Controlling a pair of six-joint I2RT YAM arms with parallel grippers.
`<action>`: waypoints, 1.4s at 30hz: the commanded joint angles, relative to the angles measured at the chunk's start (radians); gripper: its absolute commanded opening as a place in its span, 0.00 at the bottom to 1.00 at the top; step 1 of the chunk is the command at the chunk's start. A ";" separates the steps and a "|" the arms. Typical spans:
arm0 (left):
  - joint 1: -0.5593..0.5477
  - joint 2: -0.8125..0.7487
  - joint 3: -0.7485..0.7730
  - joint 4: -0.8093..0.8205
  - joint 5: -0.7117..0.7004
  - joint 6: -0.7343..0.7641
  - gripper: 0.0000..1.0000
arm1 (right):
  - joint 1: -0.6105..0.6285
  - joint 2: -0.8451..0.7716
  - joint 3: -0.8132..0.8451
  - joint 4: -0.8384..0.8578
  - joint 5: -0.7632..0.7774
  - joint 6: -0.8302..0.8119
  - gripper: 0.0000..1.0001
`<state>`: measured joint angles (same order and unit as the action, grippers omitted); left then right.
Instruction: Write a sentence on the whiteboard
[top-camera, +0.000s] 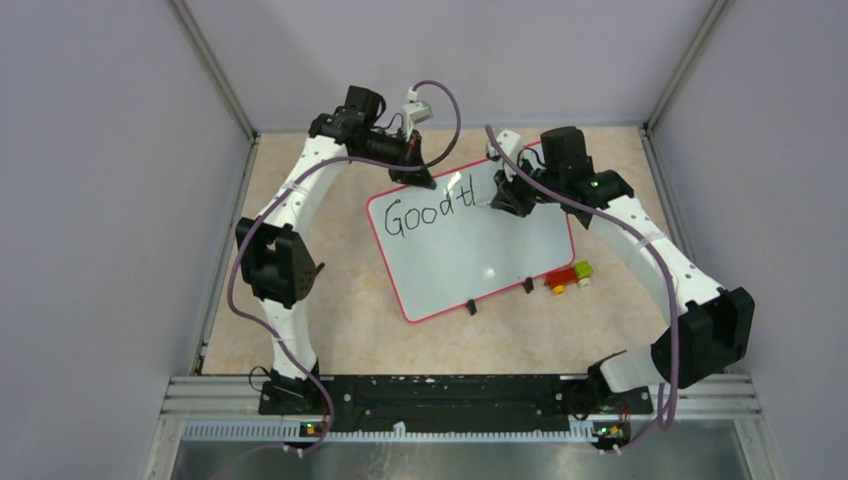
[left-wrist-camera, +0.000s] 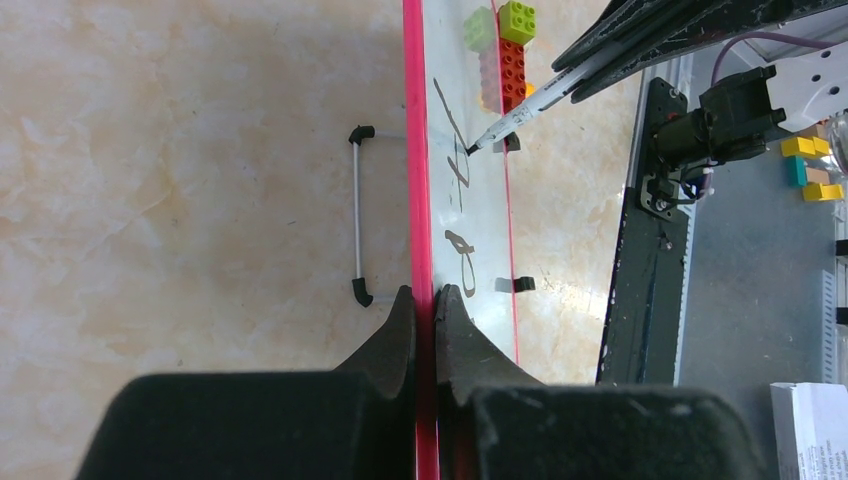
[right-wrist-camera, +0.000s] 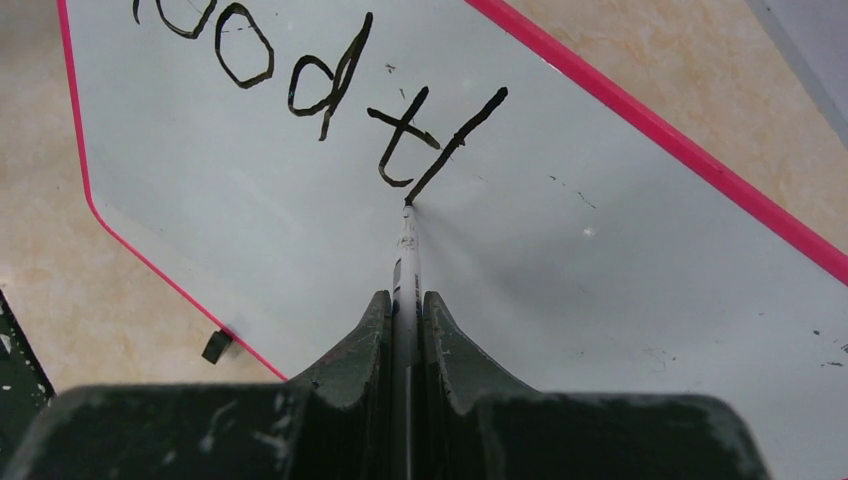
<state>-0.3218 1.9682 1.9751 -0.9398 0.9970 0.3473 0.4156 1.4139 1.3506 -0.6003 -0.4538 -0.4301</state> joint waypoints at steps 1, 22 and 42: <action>-0.024 0.006 0.014 -0.010 -0.037 0.099 0.00 | -0.010 -0.027 -0.008 0.015 0.005 0.001 0.00; -0.027 0.000 0.007 -0.019 -0.044 0.114 0.00 | -0.010 0.041 0.092 0.094 0.054 0.071 0.00; -0.028 0.003 0.006 -0.018 -0.053 0.113 0.00 | -0.041 0.018 0.087 0.067 0.090 0.043 0.00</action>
<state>-0.3225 1.9686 1.9751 -0.9398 0.9894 0.3614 0.4007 1.4502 1.4349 -0.5652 -0.4175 -0.3584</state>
